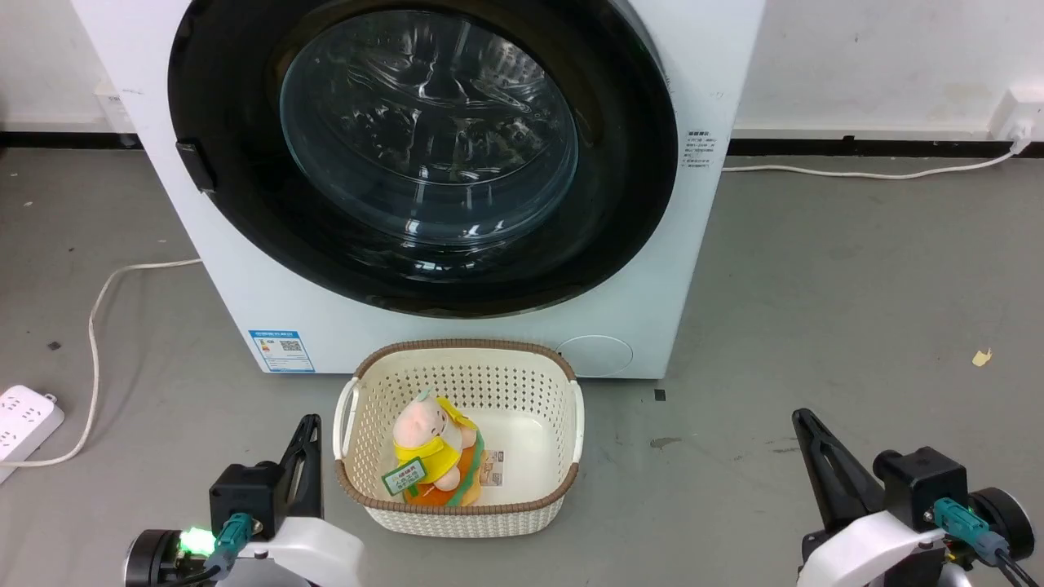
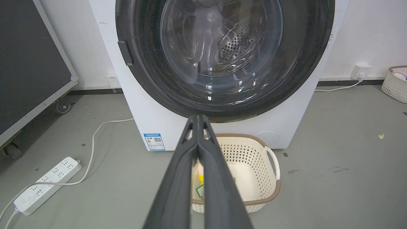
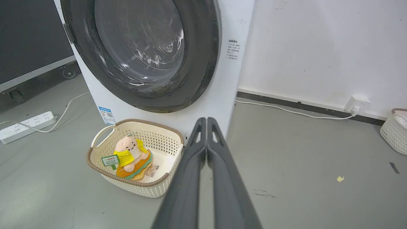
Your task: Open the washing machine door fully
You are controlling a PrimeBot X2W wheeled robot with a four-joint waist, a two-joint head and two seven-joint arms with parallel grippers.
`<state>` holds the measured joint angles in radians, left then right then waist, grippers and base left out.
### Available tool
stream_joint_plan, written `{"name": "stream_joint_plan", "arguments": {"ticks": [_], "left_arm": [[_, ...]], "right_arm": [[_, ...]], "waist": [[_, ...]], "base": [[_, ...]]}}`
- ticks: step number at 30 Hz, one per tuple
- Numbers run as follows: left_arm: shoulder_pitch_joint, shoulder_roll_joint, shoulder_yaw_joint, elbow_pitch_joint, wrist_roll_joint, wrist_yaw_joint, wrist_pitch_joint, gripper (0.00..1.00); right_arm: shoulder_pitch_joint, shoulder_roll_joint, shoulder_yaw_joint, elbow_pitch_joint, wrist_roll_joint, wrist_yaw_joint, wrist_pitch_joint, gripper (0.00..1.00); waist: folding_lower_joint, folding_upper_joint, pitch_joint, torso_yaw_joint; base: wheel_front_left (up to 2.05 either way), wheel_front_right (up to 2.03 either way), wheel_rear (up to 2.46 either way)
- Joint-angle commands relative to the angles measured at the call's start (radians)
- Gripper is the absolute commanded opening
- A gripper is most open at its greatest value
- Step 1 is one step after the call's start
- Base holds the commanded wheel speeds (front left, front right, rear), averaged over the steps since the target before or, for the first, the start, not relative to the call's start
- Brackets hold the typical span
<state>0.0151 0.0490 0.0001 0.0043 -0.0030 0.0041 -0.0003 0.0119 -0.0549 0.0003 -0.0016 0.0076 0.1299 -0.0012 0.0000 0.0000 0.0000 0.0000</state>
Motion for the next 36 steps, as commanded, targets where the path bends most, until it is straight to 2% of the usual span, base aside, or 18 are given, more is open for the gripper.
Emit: {"name": "stream_joint_plan", "arguments": {"ticks": [1, 7, 8, 36], "left_arm": [[-0.015, 0.001, 0.0, -0.004, 0.003, -0.004, 0.0, 0.0], [-0.015, 0.001, 0.0, -0.004, 0.003, -0.004, 0.0, 0.0], [0.0, 0.0, 0.0, 0.0, 0.0, 0.0, 0.0, 1.0], [-0.027, 0.004, -0.036, 0.004, 0.006, 0.02, -0.046, 1.0]], "right_arm": [[-0.012, 0.005, 0.0, 0.002, -0.008, 0.001, 0.001, 0.0], [-0.012, 0.005, 0.0, 0.002, -0.008, 0.001, 0.001, 0.0], [0.0, 0.0, 0.0, 0.0, 0.0, 0.0, 0.0, 1.0], [-0.044, -0.007, -0.002, 0.008, 0.097, 0.0, -0.045, 1.0]], "waist": [[0.0, 0.0, 0.0, 0.0], [0.0, 0.0, 0.0, 0.0], [0.0, 0.0, 0.0, 0.0], [0.0, 0.0, 0.041, 0.009]], "base": [[0.0, 0.0, 0.0], [0.0, 0.0, 0.0], [0.0, 0.0, 0.0], [0.0, 0.0, 0.0]]}}
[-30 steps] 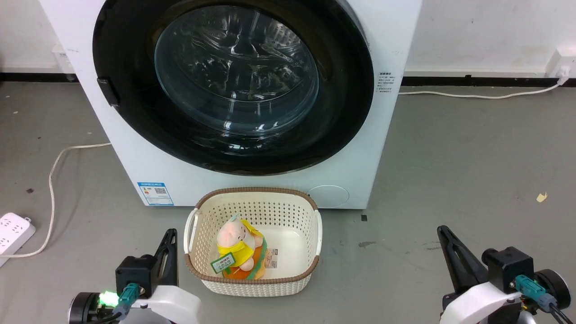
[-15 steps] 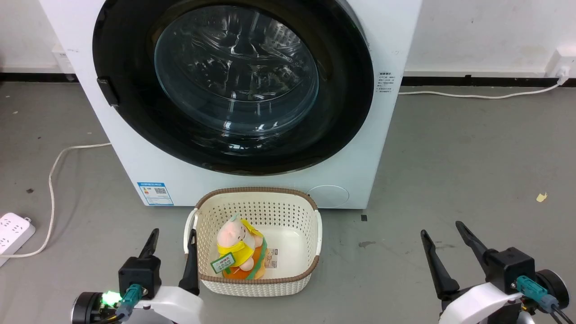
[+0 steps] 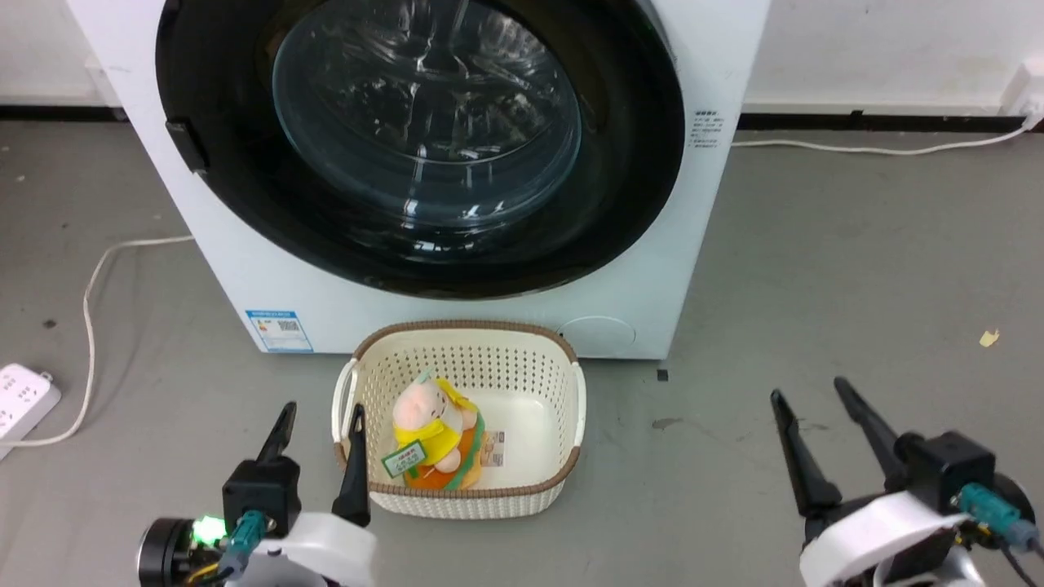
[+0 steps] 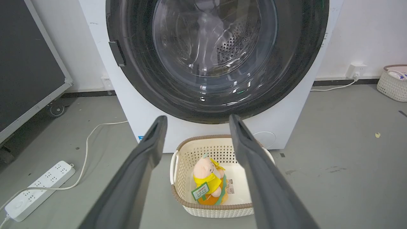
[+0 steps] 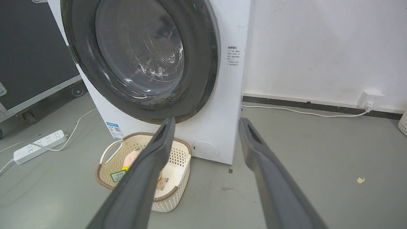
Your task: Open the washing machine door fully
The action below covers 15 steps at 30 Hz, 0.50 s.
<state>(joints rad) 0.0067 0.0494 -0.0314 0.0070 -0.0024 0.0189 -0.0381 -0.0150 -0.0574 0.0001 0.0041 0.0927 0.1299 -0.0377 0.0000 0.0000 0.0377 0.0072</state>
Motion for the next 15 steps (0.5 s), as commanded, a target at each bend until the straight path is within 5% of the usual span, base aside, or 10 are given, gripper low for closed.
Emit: {"name": "stream_joint_plan", "arguments": {"ticks": [1, 15], "left_arm": [[-0.025, 0.004, -0.009, 0.001, 0.006, 0.008, -0.012, 1.0], [-0.07, 0.007, -0.034, -0.012, 0.003, 0.027, -0.04, 1.0]], "right_arm": [[-0.031, -0.004, -0.007, 0.003, 0.034, 0.0, -0.008, 1.0], [-0.168, -0.026, -0.062, 0.014, 0.201, 0.0, 0.044, 1.0]], "waist": [[0.0, 0.0, 0.013, 0.005], [0.0, 0.0, 0.085, 0.033]], "base": [[0.0, 0.0, 0.0], [0.0, 0.0, 0.0]]}}
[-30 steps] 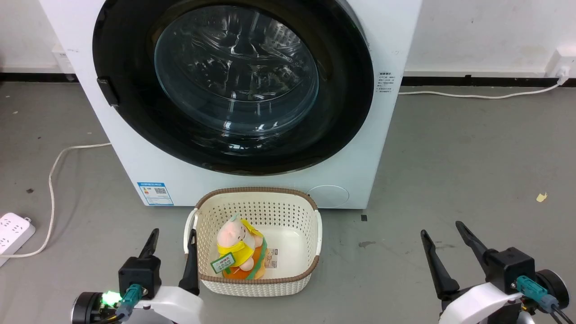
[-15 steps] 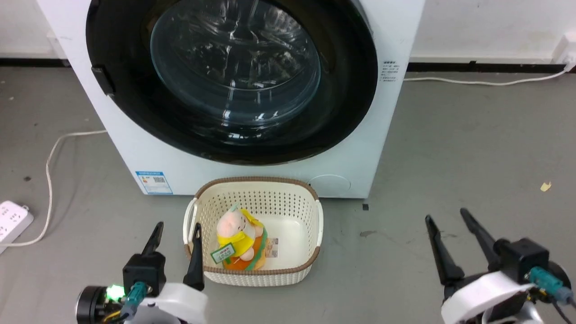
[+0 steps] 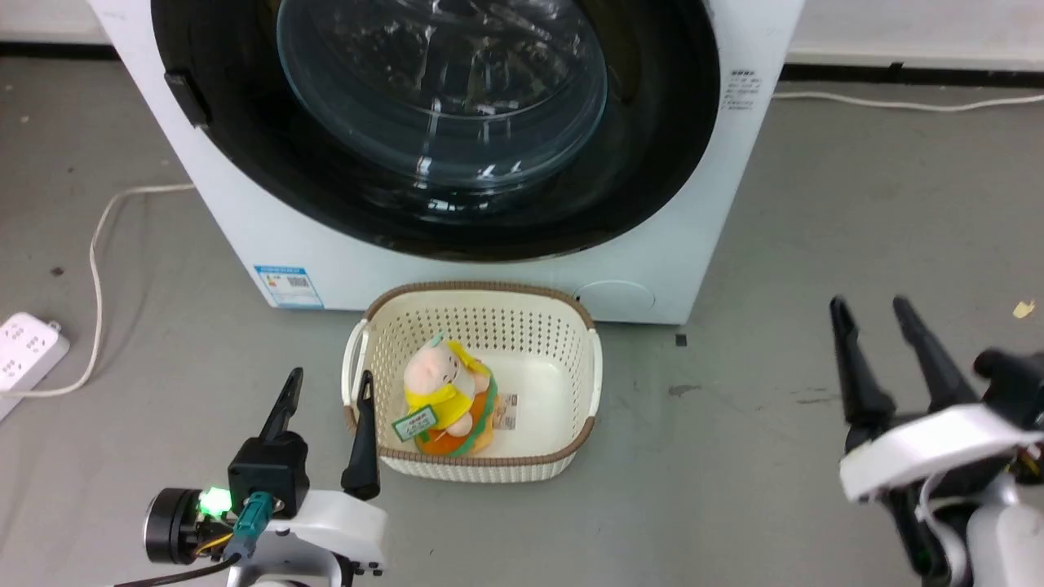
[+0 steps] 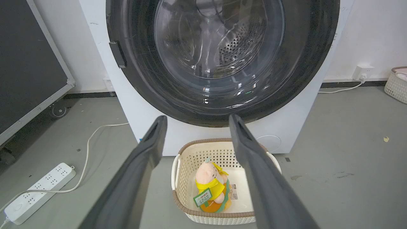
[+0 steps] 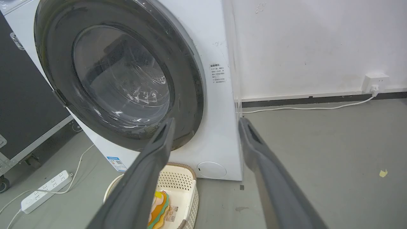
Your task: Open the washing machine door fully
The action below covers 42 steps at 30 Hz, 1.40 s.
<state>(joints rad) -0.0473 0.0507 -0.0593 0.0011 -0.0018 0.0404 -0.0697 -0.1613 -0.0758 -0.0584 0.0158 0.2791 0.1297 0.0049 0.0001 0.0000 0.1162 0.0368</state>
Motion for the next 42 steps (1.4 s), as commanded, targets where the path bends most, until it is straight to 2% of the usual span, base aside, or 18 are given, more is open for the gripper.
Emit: {"name": "stream_joint_plan", "arguments": {"ticks": [1, 5, 19, 20, 21, 22, 32, 42], "left_arm": [[-0.02, 0.005, -0.008, -0.007, 0.002, 0.007, -0.01, 1.0], [-0.037, 0.006, -0.017, -0.014, 0.0, 0.014, -0.021, 1.0], [-0.089, 0.006, -0.046, -0.025, -0.007, 0.029, -0.048, 1.0], [-0.092, 0.006, -0.047, -0.026, -0.008, 0.031, -0.05, 1.0], [-0.096, 0.006, -0.049, -0.027, -0.009, 0.032, -0.052, 1.0], [-0.1, 0.006, -0.051, -0.027, -0.009, 0.034, -0.054, 1.0], [-0.132, 0.005, -0.076, -0.034, -0.013, 0.046, -0.075, 1.0], [-0.163, 0.003, -0.1, -0.037, -0.018, 0.059, -0.096, 1.0]], "right_arm": [[-0.036, -0.007, -0.009, 0.005, 0.029, 0.0, 0.008, 1.0], [-0.111, 0.0, -0.041, 0.029, 0.096, 0.0, 0.046, 1.0], [-0.352, 0.017, -0.133, 0.152, 0.201, 0.001, 0.127, 1.0], [-0.373, 0.018, -0.141, 0.163, 0.206, 0.001, 0.133, 0.55], [-0.393, 0.018, -0.149, 0.174, 0.211, 0.001, 0.138, 0.05], [-0.415, 0.019, -0.158, 0.186, 0.22, 0.001, 0.144, 0.0], [-0.644, 0.022, -0.266, 0.369, 0.273, 0.001, 0.226, 0.0], [-0.868, -0.004, -0.361, 0.582, 0.265, 0.001, 0.342, 0.0]], "waist": [[-0.0001, 0.0, 0.012, 0.006], [-0.0001, 0.0, 0.044, 0.016], [-0.0001, 0.0, 0.131, 0.054], [-0.0001, 0.0, 0.138, 0.057], [-0.0001, 0.0, 0.145, 0.06], [-0.0001, 0.0, 0.151, 0.064], [-0.0001, 0.0, 0.215, 0.099], [-0.0001, 0.0, 0.276, 0.134]], "base": [[0.0, 0.0, 0.0], [0.0, 0.0, 0.0], [0.0, 0.0, 0.0], [0.0, 0.0, 0.0], [0.0, 0.0, 0.0], [0.0, 0.0, 0.0], [0.0, 0.0, 0.0], [0.0, 0.0, 0.0]]}}
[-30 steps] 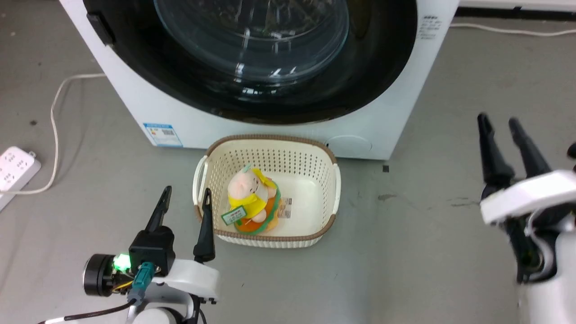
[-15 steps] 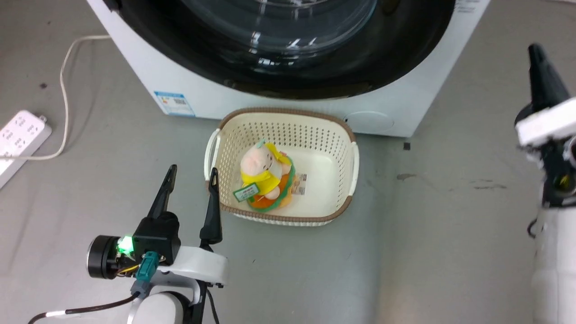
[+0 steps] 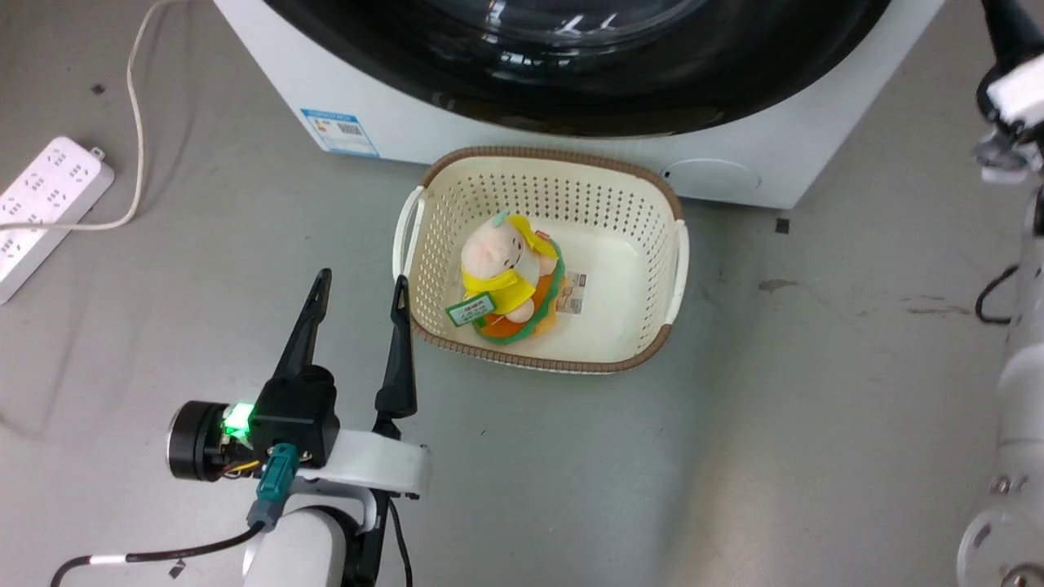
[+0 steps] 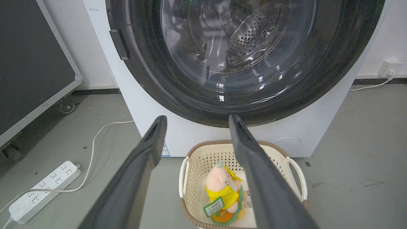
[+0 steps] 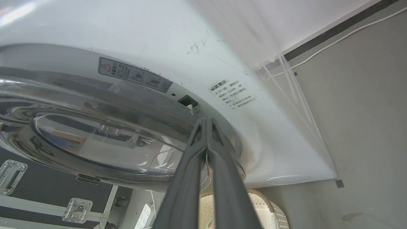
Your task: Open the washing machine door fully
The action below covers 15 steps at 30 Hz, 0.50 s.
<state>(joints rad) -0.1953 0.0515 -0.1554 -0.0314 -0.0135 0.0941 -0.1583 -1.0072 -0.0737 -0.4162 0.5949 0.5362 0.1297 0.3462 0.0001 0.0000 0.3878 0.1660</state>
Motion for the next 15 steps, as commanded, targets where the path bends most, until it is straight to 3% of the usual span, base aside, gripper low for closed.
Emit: {"name": "stream_joint_plan", "arguments": {"ticks": [1, 15], "left_arm": [[-0.019, 0.002, -0.007, -0.005, -0.007, 0.007, -0.009, 1.0], [-0.059, 0.0, -0.044, -0.007, -0.016, 0.025, -0.039, 1.0]], "right_arm": [[-0.044, -0.008, -0.013, 0.024, 0.007, 0.001, 0.012, 0.0], [-0.323, -0.076, -0.131, 0.304, 0.007, 0.001, 0.176, 0.0]], "waist": [[-0.0001, 0.0, 0.011, 0.009], [-0.0001, 0.0, 0.078, 0.056]], "base": [[0.0, 0.0, 0.0], [0.0, 0.0, 0.0]]}}
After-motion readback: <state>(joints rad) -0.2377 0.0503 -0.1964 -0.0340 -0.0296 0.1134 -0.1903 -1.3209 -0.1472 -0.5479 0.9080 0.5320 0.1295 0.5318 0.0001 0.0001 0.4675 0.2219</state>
